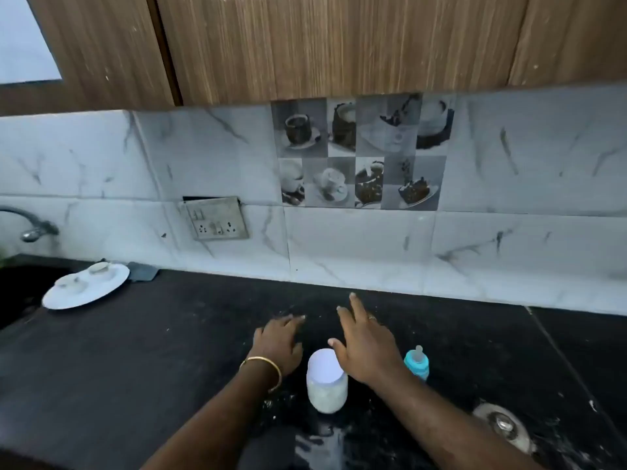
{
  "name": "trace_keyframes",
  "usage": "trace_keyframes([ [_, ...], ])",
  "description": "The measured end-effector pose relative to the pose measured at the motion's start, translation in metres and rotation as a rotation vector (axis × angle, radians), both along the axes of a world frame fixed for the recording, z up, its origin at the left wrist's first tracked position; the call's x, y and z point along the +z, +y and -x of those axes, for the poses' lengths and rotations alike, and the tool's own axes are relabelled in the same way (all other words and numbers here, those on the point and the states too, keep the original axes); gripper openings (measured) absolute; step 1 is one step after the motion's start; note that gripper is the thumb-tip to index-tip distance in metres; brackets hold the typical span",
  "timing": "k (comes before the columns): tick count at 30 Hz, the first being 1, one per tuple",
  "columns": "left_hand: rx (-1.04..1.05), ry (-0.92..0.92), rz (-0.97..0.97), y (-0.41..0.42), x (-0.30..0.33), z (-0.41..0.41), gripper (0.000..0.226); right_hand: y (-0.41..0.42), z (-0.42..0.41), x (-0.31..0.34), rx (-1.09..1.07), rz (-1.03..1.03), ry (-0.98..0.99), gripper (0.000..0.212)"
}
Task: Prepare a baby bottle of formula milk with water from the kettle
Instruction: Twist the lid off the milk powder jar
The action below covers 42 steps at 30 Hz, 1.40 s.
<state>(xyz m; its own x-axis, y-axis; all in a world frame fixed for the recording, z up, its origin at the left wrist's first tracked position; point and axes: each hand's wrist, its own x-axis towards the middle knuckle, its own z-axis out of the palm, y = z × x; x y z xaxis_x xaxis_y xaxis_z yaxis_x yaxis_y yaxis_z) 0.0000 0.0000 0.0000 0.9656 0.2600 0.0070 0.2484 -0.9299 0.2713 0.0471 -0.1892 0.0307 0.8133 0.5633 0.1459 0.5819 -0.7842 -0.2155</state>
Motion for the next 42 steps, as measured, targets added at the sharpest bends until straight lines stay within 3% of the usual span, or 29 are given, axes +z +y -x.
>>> trace_keyframes([
  [3, 0.065, 0.176, 0.325, 0.006, -0.029, 0.009, 0.071, 0.011, 0.004, -0.017, -0.005, 0.102, 0.04, 0.057],
  [5, 0.07, 0.228, 0.473, 0.009, -0.05, 0.015, 0.085, 0.021, 0.006, -0.028, -0.017, 0.146, 0.079, 0.061],
  [8, 0.05, 0.187, 0.632, 0.004, -0.066, 0.021, 0.108, 0.034, 0.004, -0.035, -0.045, 0.23, 0.166, 0.076],
  [12, 0.044, 0.027, 0.823, -0.009, -0.089, 0.018, 0.117, 0.048, 0.002, -0.041, -0.098, 0.312, 0.2, 0.084],
  [18, 0.04, -0.165, 0.944, -0.024, -0.104, 0.008, 0.089, 0.063, 0.005, -0.045, -0.169, 0.287, 0.271, 0.069],
  [23, 0.011, -0.208, 0.973, -0.017, -0.111, 0.004, 0.07, 0.069, 0.005, -0.043, -0.195, 0.258, 0.329, 0.068],
  [33, 0.01, -0.244, 0.872, -0.022, -0.107, 0.007, 0.073, 0.061, -0.005, -0.042, -0.058, 0.325, 0.354, 0.069],
  [42, 0.012, -0.272, 0.897, -0.018, -0.112, 0.008, 0.076, 0.062, -0.009, -0.037, 0.035, 0.391, 0.32, 0.065],
])
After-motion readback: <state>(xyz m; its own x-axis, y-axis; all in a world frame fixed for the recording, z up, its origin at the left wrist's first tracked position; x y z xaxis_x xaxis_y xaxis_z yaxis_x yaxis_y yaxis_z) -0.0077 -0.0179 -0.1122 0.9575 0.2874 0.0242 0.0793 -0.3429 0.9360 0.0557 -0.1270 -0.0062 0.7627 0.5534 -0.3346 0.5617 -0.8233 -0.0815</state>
